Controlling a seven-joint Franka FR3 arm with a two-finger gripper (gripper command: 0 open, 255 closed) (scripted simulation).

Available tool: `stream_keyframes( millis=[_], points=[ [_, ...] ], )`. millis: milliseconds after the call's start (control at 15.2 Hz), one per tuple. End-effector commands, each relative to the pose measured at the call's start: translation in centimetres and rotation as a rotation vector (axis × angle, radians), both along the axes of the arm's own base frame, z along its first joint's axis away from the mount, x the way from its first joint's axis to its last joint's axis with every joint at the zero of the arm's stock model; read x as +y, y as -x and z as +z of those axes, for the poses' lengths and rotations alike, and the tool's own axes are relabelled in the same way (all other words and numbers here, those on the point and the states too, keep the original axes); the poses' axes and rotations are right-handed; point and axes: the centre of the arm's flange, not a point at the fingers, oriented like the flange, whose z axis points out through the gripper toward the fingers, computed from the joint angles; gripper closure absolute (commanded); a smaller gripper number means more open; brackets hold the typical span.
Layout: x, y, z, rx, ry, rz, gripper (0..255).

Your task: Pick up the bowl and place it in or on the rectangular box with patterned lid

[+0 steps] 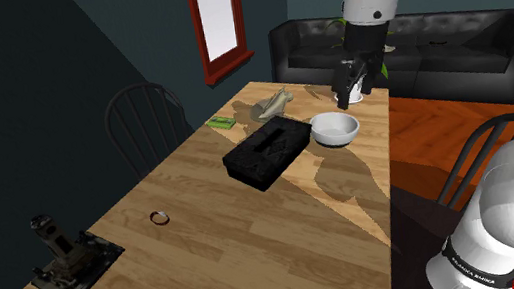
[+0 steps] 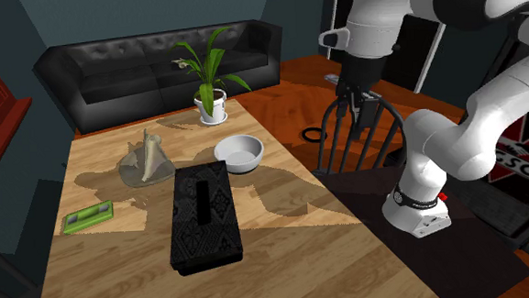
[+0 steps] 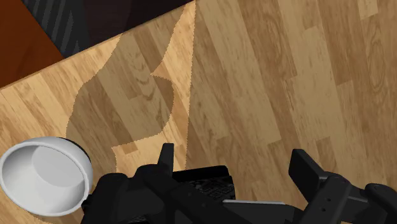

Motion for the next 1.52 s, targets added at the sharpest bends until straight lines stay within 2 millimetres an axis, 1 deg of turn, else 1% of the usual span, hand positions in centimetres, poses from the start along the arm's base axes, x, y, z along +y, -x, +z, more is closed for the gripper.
stream_keyframes(
  millis=[0,1452],
  points=[
    [0.0,0.0,0.0,0.000,0.000,0.000,0],
    [-16.0,-15.8,-17.9,0.020,0.055,-0.025,0]
  ],
)
